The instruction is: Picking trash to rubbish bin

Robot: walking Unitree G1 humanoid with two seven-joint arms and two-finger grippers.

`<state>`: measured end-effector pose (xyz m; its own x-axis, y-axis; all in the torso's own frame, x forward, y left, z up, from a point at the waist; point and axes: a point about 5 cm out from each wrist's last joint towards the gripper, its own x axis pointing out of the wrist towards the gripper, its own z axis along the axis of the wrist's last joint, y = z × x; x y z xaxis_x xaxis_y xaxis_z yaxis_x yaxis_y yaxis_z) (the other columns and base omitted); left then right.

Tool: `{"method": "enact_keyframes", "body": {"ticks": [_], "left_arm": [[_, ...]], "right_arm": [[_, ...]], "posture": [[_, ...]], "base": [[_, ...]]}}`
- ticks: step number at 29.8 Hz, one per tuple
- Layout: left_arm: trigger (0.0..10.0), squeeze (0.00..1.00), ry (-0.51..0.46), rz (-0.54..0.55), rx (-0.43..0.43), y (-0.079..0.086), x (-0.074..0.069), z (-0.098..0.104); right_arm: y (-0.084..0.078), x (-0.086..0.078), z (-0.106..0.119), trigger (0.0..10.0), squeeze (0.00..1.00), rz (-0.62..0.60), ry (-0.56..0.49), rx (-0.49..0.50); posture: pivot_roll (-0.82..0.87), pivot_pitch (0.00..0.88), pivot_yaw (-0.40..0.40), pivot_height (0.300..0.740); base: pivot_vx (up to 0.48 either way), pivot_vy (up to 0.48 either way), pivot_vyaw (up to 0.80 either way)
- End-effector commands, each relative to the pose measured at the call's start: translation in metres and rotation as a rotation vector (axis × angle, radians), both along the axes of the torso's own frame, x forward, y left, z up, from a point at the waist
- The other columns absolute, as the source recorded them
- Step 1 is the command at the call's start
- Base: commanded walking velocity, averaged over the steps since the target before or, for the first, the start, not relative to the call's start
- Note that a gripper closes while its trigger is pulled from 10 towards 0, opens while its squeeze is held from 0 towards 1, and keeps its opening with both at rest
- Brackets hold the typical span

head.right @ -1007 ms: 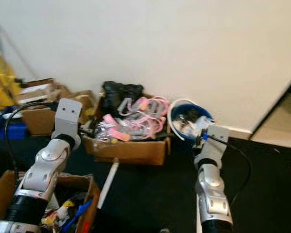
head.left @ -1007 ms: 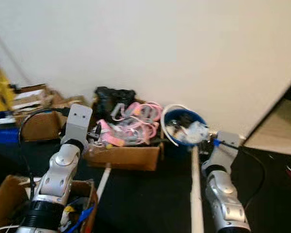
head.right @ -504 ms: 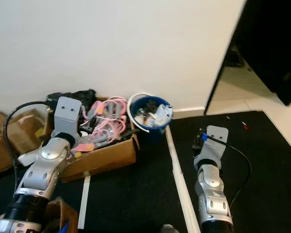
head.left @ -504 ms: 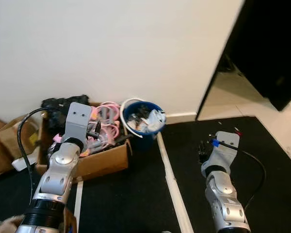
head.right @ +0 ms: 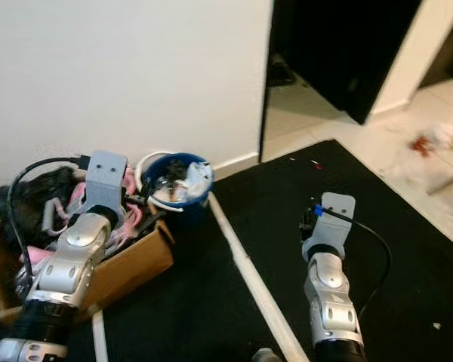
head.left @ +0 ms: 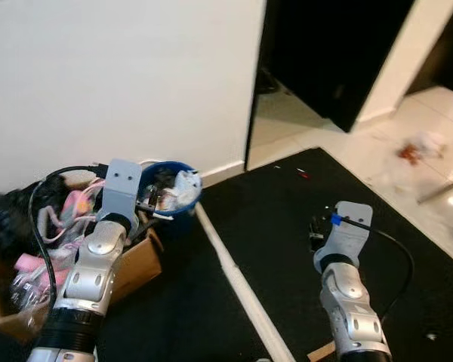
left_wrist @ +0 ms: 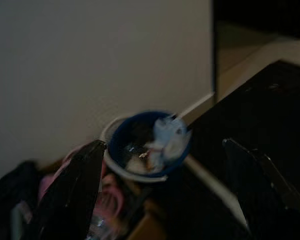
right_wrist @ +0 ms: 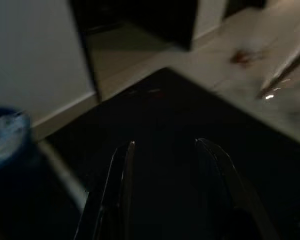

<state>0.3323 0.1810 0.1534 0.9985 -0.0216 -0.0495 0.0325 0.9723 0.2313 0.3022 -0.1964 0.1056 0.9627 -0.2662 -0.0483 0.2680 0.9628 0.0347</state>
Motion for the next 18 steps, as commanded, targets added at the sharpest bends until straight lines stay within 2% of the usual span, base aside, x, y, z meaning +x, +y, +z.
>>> {"method": "enact_keyframes", "body": {"ticks": [1, 18], "left_arm": [[10.0, 0.0, 0.023, 0.016, 0.008, 0.0041, -0.0027, -0.0066], [10.0, 0.0, 0.016, 0.007, 0.006, 0.0022, -0.0027, -0.0056]], "right_arm": [[0.0022, -0.0026, -0.0067, 10.0, 0.0, 0.001, 0.025, 0.015], [0.0027, -0.0039, -0.0077, 10.0, 0.0, -0.003, 0.029, 0.019]], "posture": [[-0.01, 0.146, 0.054, 0.74], [-0.01, 0.146, 0.057, 0.74]], "base": [[0.0, 0.0, -0.8], [0.0, 0.0, -0.8]]}}
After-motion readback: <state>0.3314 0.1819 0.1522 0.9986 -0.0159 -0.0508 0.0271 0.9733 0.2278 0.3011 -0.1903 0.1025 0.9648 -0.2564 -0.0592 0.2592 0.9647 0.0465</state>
